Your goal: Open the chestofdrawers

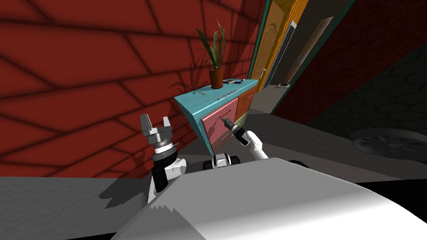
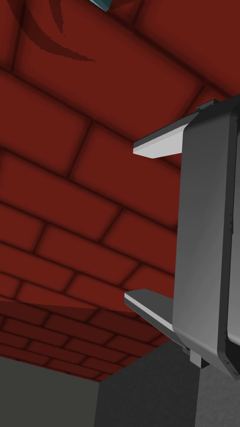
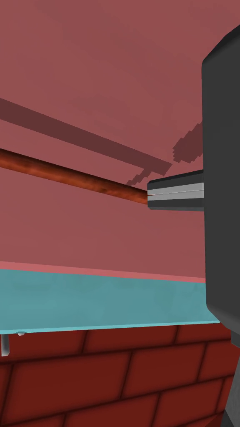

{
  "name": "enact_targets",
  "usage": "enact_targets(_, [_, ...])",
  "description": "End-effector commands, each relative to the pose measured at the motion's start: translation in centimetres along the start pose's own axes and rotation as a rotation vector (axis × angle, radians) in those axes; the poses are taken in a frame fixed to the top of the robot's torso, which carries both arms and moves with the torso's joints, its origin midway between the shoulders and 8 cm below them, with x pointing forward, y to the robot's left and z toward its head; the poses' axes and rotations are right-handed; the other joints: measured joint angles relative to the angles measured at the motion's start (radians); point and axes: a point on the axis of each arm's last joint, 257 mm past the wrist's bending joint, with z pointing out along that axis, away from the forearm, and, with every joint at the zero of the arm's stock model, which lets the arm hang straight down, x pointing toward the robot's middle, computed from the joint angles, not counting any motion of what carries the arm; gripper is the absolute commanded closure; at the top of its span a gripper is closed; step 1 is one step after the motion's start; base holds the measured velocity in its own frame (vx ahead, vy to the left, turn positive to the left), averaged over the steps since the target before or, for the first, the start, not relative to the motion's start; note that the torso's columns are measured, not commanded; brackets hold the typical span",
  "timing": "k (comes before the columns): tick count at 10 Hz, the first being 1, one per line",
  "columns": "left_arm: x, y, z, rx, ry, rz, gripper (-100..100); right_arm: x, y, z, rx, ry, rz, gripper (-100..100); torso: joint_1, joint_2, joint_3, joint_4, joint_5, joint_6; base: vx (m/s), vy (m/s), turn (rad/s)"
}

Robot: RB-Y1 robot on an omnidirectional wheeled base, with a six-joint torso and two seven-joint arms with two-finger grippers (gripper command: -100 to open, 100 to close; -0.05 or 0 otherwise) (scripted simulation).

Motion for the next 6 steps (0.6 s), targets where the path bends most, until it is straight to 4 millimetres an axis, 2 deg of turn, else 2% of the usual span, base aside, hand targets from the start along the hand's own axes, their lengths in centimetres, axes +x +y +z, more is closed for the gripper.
enact_targets(1, [0.0,0.0,0.0,0.0,0.0,0.0,0,-0.1,0.3,-1.1,0.003,-0.024,-0.03,-100,-0.002,-0.002,-0.001,0.0,0.0,0.001,0.08,-0.07,-0.013])
enact_targets(2, [0.0,0.0,0.0,0.0,0.0,0.0,0,-0.1,0.6,-1.7,0.001,-0.036,-0.047,-100,-0.002,-0.004,-0.002,-0.001,-0.001,0.001,0.09,-0.098,-0.005])
enact_targets(4, [0.0,0.0,0.0,0.0,0.0,0.0,0,-1.6,-0.5,-1.0,0.041,-0.024,0.009,-100,0.002,-0.003,-0.002,-0.001,0.0,0.0,0.085,-0.074,-0.002])
enact_targets(6, [0.0,0.0,0.0,0.0,0.0,0.0,0,-2.2,-1.1,-0.5,0.059,-0.016,0.036,-100,0.006,0.002,0.001,0.001,0.002,0.0,0.017,-0.011,0.0])
